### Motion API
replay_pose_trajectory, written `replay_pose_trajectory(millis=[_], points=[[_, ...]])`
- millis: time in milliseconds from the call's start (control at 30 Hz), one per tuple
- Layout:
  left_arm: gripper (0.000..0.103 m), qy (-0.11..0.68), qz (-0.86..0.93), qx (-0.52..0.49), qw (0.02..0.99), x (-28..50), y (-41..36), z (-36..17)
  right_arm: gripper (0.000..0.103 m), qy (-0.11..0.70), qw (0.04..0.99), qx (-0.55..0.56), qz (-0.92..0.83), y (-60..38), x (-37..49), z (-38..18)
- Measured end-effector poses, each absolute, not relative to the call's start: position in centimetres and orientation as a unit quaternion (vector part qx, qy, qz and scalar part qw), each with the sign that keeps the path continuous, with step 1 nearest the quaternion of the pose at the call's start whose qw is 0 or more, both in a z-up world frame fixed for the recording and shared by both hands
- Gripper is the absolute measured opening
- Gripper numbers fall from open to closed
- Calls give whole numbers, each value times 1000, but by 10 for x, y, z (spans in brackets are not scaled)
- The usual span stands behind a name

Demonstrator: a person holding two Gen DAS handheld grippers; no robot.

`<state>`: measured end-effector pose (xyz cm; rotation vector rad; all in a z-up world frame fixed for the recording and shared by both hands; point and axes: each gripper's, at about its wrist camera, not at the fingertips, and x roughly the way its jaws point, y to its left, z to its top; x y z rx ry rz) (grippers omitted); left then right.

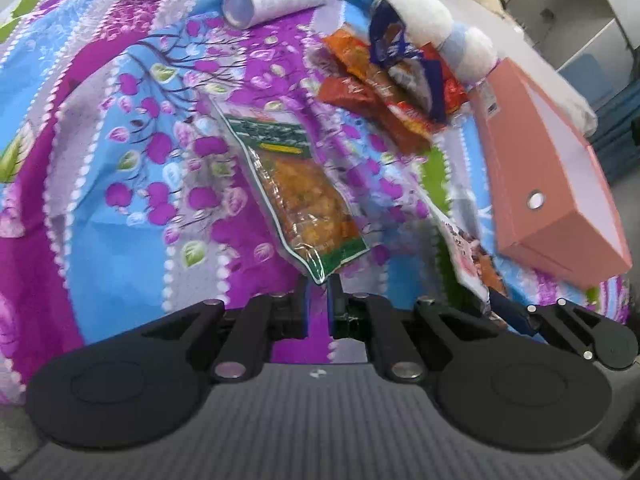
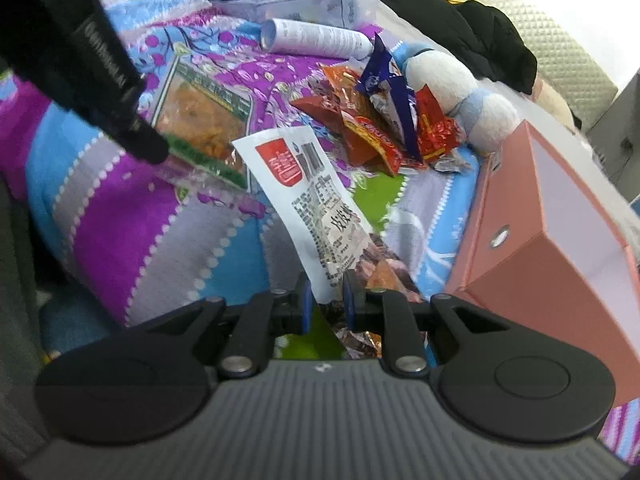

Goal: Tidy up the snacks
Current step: 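Close the right tool on the white shrimp bag and lift it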

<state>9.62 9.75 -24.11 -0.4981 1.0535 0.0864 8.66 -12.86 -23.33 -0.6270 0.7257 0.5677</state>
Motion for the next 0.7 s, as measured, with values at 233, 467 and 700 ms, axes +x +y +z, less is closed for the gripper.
replay_pose_trajectory(millis=[233, 467, 700], points=[[14, 506, 62, -244, 825, 90, 109, -247, 25, 361, 850, -250, 291, -129, 89, -240], [51, 510, 86, -263, 815, 87, 119, -250, 48, 377, 849, -189, 317, -134, 90, -240], [75, 504, 87, -259, 819, 88, 121, -245, 90, 336, 856, -176, 351, -140, 87, -231]])
